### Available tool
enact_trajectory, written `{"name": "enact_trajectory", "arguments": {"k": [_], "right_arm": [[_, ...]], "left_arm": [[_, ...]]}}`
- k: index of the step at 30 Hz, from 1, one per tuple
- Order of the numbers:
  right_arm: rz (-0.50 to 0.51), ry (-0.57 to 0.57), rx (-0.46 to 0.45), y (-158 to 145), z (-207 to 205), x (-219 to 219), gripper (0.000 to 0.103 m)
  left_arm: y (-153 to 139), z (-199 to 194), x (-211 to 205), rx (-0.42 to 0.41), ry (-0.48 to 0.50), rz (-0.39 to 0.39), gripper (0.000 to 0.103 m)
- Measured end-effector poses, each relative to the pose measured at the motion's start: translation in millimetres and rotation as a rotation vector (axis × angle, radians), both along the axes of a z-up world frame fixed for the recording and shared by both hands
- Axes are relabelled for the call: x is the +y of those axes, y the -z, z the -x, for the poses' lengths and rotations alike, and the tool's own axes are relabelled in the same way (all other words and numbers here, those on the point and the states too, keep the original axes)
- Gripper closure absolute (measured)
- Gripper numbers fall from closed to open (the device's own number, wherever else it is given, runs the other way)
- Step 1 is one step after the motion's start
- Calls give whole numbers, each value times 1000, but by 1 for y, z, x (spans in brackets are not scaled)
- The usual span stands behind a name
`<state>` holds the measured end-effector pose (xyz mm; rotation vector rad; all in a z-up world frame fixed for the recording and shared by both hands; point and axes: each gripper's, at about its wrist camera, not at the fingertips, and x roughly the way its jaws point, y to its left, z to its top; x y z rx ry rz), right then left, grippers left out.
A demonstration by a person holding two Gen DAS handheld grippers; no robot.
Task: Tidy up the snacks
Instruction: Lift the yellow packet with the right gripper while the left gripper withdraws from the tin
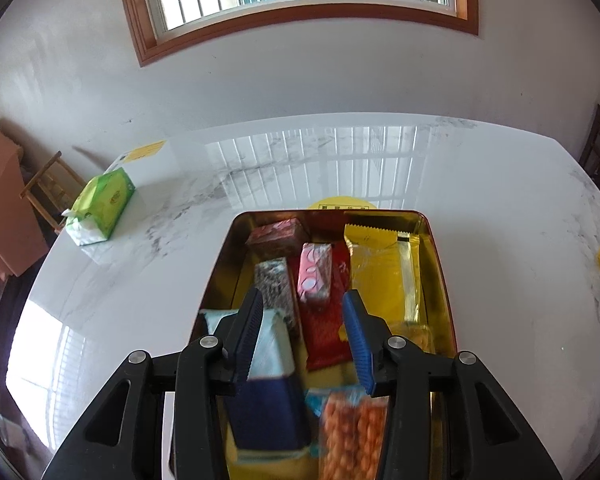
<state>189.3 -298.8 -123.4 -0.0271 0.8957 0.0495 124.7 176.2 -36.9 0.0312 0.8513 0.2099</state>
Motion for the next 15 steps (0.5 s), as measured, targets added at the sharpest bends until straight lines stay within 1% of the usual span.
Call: {"name": "enact_trajectory", "arguments": {"k": [7, 12, 15], "right_arm": [[11, 40, 2, -1, 4, 7, 47], [18, 56, 3, -2, 9, 15, 47], [21, 63, 3, -2, 12, 20, 47]], "left_arm": [[-5, 30, 18, -37, -25, 14, 60], [-6, 52, 41, -95, -67, 13, 60], [-4, 62, 57, -110, -87, 32, 60]]}}
